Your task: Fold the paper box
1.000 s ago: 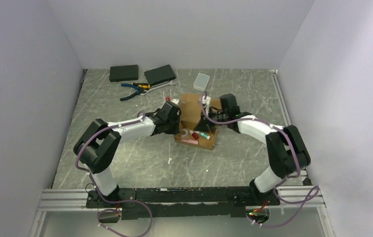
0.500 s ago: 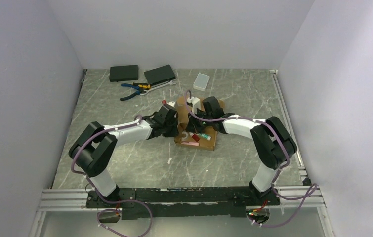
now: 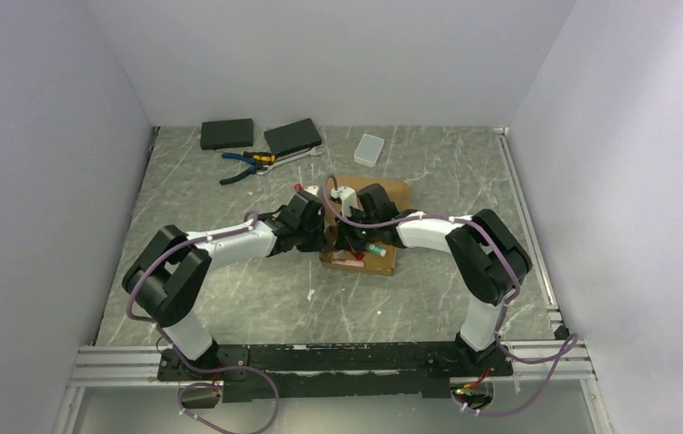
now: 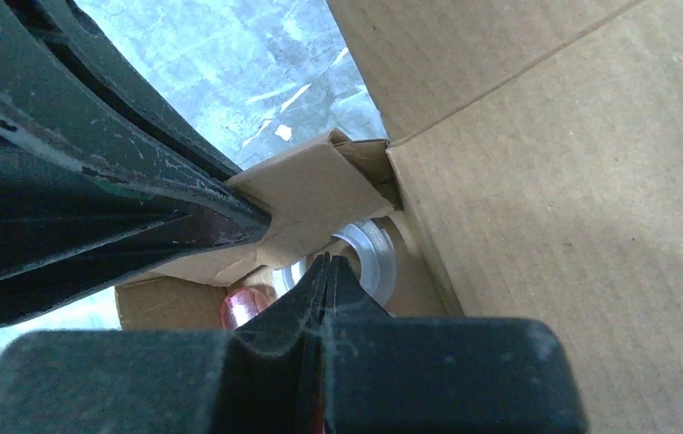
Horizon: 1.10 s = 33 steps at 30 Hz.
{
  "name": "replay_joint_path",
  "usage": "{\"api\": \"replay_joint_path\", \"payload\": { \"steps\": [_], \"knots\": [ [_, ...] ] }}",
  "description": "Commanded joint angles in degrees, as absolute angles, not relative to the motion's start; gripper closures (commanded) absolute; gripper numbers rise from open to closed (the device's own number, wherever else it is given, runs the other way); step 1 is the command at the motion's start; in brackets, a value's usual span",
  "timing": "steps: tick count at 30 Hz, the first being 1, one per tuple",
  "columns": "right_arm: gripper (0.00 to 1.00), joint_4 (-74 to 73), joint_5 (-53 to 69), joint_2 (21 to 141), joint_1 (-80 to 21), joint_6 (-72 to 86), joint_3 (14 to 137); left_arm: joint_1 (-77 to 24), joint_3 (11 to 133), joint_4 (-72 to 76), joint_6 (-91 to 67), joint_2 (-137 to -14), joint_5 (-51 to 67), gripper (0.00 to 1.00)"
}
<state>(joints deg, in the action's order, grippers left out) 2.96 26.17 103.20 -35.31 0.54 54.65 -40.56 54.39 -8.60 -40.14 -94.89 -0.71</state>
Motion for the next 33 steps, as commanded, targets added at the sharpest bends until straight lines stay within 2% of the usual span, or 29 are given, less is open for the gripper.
{"api": "replay_joint_path", "payload": {
  "steps": [1, 23, 28, 31, 33],
  "knots": [
    [1.0, 1.38, 23.2, 103.11, -35.57, -2.64, 56.99, -40.51, 54.53, -7.23, -40.62, -91.61, 0.12, 0.98],
    [1.0, -6.05, 16.51, 99.07, -35.46, -10.75, 55.74, -40.52, 54.98, -9.41, -36.97, -91.87, -4.09, 0.91],
    [1.0, -5.36, 21.09, 97.5, -34.96, -10.14, 55.41, -40.58, 55.47, -8.8, -35.92, -93.45, -2.97, 0.89],
    [1.0, -5.18, 26.47, 96.26, -34.65, -9.39, 55.67, -40.96, 56.21, -9.15, -35.07, -94.67, -3.42, 1.0],
    [1.0, -5.18, 29.78, 95.24, -34.34, -8.85, 56.01, -41.67, 57.46, -10.77, -34.23, -95.67, -5.23, 1.0]
  ]
}}
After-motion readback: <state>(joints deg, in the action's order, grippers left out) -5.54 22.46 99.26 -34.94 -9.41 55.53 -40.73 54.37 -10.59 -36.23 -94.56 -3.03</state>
